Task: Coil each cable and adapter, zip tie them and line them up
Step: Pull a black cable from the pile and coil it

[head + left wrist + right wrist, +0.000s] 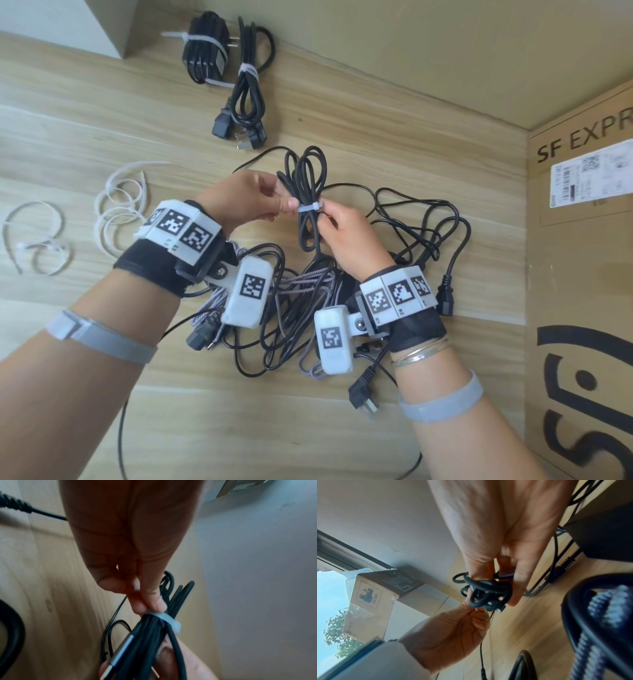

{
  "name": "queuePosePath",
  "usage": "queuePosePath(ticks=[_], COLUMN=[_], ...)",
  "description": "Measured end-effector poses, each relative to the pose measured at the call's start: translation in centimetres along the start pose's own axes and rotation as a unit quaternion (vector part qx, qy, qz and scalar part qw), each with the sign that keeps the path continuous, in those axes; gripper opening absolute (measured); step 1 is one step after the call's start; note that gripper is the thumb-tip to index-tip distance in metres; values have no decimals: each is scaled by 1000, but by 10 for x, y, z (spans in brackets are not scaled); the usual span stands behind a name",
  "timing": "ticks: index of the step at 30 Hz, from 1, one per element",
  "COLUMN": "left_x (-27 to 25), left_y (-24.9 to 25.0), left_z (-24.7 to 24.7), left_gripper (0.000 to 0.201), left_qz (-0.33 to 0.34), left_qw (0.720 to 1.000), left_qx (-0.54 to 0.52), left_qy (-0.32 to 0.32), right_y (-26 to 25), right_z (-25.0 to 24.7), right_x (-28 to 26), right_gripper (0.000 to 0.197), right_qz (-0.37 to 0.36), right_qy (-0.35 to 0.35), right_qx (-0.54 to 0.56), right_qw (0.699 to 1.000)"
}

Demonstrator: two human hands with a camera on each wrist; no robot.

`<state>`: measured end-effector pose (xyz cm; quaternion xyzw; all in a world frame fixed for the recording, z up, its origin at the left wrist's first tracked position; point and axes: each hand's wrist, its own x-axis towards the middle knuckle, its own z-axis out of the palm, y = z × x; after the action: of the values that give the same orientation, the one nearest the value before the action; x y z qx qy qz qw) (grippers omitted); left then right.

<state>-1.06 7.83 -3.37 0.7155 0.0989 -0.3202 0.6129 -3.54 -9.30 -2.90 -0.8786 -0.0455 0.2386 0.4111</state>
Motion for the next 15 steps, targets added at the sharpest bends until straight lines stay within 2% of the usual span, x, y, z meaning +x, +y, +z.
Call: queuePosePath(ticks=[3,6,12,15], left_x=[1,0,1,3], left_y=[-1,-2,-2,-3], left_z=[1,-1,-4,-7], left_gripper=[16,17,16,17], left_qz=[-20,-26,-29,-26], left_qw=[1000,999,994,993], left_qx=[14,-17,-97,-103], left_qy=[16,15,-50,-51], right_y=[-2,-2,-3,-4], right_z=[-2,1,6,-2], right_x=[-1,3,9,10], right_gripper=[25,30,46,47], right_qz=[-4,17,65,55], right_qy=[-19,-49,0,4], right_qx=[-23,6,93,67], right_qw=[1000,999,994,996])
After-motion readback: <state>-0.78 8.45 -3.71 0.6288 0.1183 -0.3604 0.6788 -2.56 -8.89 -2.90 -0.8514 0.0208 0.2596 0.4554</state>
